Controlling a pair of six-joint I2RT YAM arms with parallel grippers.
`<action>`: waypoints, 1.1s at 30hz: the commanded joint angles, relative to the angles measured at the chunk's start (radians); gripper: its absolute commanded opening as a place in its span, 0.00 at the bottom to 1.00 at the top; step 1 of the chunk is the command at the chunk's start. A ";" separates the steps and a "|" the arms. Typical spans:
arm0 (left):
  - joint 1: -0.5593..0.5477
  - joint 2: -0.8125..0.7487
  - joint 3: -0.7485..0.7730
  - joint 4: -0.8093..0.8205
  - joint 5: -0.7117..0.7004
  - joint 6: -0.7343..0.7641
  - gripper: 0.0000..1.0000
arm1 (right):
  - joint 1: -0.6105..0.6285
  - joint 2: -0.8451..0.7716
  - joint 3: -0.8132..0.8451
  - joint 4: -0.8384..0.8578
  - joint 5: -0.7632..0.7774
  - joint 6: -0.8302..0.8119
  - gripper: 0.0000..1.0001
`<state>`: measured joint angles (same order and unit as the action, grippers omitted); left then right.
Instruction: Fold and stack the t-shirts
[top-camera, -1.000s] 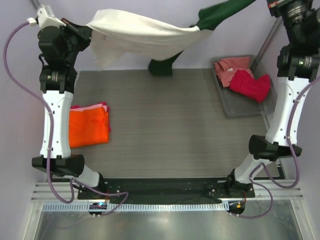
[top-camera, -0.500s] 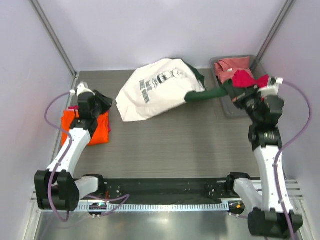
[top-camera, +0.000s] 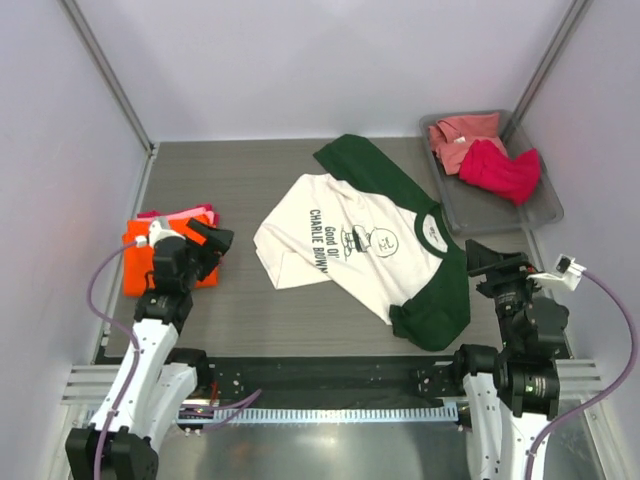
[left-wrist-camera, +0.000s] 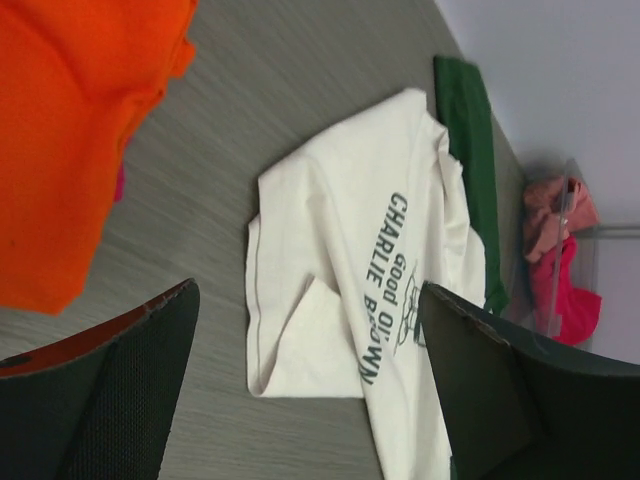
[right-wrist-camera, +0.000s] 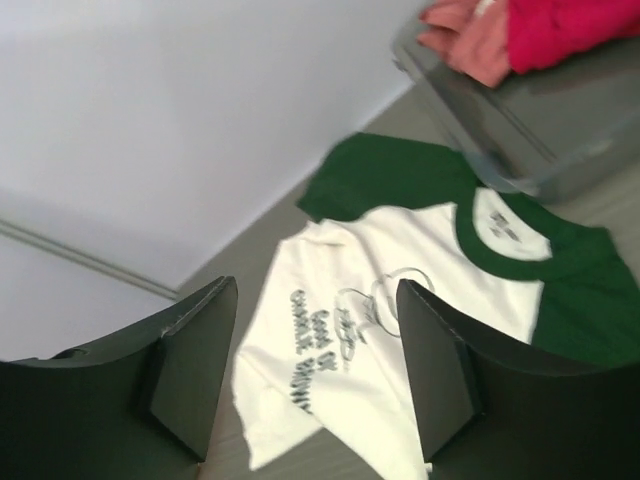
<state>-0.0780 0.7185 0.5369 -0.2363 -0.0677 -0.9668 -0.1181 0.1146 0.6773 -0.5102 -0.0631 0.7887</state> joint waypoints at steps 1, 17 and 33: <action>-0.003 0.035 -0.048 0.115 0.208 -0.050 0.89 | -0.002 0.043 -0.019 -0.102 0.059 -0.060 0.72; -0.378 0.657 0.311 -0.133 -0.079 0.131 0.70 | 0.084 0.747 0.062 0.050 -0.150 -0.270 0.54; -0.303 1.047 0.505 -0.259 -0.092 0.220 0.39 | 0.446 1.080 0.153 0.114 0.218 -0.276 0.60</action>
<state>-0.4263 1.7321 1.0389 -0.4683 -0.1635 -0.7815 0.3096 1.1748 0.7929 -0.4225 0.0612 0.5377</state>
